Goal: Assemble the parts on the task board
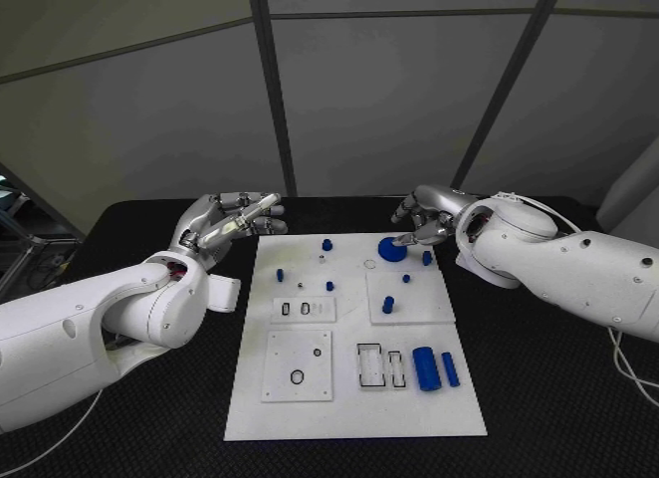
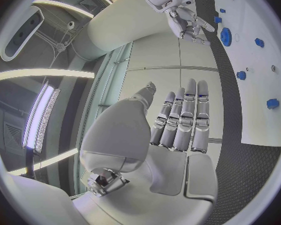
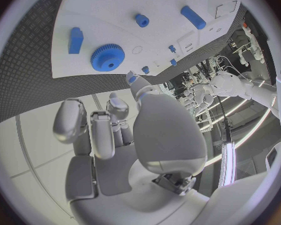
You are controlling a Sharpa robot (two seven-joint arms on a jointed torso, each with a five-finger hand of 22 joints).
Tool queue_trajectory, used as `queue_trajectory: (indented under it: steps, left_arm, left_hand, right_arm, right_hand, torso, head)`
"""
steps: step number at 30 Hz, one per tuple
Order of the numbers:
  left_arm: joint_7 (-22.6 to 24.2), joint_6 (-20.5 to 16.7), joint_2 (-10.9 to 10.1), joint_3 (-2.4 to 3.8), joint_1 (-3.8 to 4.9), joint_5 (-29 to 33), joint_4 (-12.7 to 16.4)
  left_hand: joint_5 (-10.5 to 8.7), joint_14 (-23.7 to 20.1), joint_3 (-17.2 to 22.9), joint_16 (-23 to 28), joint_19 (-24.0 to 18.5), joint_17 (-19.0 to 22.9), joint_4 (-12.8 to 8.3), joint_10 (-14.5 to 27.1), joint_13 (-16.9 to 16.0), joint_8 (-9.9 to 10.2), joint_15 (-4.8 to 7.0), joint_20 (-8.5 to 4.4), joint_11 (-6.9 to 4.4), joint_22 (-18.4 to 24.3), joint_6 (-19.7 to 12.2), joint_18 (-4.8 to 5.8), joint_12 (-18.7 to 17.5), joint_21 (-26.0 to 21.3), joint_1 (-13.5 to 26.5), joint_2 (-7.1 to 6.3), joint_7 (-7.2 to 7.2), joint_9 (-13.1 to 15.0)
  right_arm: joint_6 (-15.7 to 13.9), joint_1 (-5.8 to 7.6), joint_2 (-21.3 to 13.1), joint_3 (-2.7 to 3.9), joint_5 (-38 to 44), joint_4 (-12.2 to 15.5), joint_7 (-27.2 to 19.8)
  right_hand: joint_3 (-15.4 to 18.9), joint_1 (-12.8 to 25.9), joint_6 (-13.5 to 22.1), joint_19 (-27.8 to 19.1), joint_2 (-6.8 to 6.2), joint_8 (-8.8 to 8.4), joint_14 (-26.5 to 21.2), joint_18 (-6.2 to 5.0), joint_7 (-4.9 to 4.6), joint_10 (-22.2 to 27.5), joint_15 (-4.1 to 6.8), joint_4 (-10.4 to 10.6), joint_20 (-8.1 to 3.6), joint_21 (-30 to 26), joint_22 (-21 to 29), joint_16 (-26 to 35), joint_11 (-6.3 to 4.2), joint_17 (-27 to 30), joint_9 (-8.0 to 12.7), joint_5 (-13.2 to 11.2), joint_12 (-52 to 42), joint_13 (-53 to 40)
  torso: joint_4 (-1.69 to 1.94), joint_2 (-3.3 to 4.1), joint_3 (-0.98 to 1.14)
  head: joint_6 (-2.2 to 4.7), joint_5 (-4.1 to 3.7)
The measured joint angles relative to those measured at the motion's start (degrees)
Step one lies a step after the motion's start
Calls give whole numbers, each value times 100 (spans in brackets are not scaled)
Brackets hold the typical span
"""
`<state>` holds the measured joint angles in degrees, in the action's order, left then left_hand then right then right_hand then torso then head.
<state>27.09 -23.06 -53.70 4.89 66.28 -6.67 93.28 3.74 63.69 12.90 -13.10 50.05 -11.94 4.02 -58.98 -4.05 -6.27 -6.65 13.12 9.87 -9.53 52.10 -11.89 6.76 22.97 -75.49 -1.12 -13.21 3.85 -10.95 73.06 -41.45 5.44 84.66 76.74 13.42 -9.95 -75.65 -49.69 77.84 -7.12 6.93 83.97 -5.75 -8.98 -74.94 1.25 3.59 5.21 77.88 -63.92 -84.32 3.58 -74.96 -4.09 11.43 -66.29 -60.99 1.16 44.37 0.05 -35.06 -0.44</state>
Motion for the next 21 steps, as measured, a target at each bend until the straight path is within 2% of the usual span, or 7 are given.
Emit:
queue_trajectory:
  steps: [3, 10, 21]
  left_arm:
    - [1, 8, 8, 0, 0, 0, -2]
    - [1, 17, 16, -1, 0, 0, -17]
    - [2, 29, 30, -1, 0, 0, -28]
  left_hand:
    - [0, 0, 0, 0, 0, 0, 0, 0, 0, 0, 0, 0, 0, 0, 0, 0, 0, 0, 0, 0, 0, 0]
    - [0, 0, 0, 0, 0, -3, 0, 0, 0, 0, 0, 0, 0, -1, 0, 0, 0, 0, 0, 0, 0, 0]
    - [0, 0, 0, 0, 0, -6, 0, 0, 0, 0, 0, 0, 0, 4, 0, 0, 0, 0, 0, 0, 0, 0]
  right_arm:
    - [132, 0, 62, 2, -88, -148, 78]
    - [353, 0, 174, 2, -211, -316, 200]
    - [519, -2, 319, 0, -290, -484, 287]
  right_hand:
    - [82, -6, 70, 21, 6, 11, 7, 0, -13, -62, -33, 66, 21, 33, -93, -32, 20, 0, 2, -27, -208, -244]
    - [122, -6, 91, 21, 6, 11, 7, -1, -34, -62, -33, 106, 21, 45, -134, -76, 20, 1, 5, -27, -242, -324]
    - [141, -36, 91, 41, 36, 11, 7, -1, -33, -61, -33, 126, 41, 72, -180, -99, 20, 1, 5, -27, -309, -381]
  torso:
    - [2, 4, -2]
    - [5, 8, -5]
    - [11, 5, -8]
  head:
    - [0, -1]
    - [-19, 12]
    - [-31, 10]
